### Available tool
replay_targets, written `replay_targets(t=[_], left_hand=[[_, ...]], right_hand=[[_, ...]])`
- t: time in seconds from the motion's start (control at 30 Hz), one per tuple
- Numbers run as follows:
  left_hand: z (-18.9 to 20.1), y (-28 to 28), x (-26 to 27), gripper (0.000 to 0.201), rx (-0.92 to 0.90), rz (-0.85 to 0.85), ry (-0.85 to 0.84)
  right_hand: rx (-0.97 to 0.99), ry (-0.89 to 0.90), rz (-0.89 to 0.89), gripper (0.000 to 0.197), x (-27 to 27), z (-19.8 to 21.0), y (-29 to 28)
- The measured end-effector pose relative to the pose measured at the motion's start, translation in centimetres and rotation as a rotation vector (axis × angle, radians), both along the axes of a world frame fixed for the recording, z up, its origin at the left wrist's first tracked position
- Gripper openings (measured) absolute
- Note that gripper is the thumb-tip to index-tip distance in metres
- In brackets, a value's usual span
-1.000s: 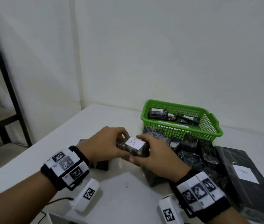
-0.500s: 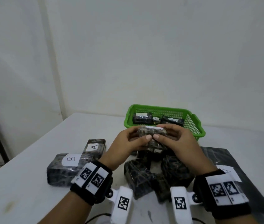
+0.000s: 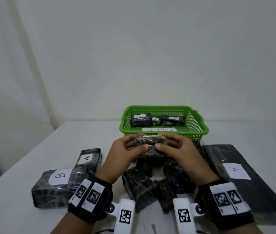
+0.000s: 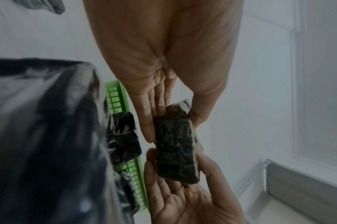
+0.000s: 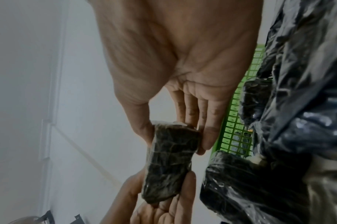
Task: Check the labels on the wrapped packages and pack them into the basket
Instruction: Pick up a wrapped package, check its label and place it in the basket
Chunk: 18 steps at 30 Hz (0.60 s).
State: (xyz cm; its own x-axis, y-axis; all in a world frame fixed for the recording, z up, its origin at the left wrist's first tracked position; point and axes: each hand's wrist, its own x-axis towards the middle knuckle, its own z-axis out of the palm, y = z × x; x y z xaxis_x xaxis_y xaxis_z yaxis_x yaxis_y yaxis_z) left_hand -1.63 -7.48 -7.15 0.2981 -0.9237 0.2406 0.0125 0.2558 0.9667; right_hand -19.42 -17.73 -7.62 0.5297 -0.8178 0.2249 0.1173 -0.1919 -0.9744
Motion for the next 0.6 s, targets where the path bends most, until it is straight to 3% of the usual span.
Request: replay_targets(t=[0.13,0.3,0.6], left_hand=[[0.3,0.3,0.1,0.039,-0.031,-0.010,0.041],[0.4,0.5,1.0,0.032,-0.056,0.070,0.090],[0.1,0.7,0.4,0.041,-0.030,-0.043,0.077]], right_hand=[[-0.087,0.041,0.013,0.035,1.0,1.5,-0.4],[-0.102,0.070,0.126,0.050,1.4,1.8,-0.6],[-0.121,-0.024,0.013,0.039,0.6,0.3,-0.1]])
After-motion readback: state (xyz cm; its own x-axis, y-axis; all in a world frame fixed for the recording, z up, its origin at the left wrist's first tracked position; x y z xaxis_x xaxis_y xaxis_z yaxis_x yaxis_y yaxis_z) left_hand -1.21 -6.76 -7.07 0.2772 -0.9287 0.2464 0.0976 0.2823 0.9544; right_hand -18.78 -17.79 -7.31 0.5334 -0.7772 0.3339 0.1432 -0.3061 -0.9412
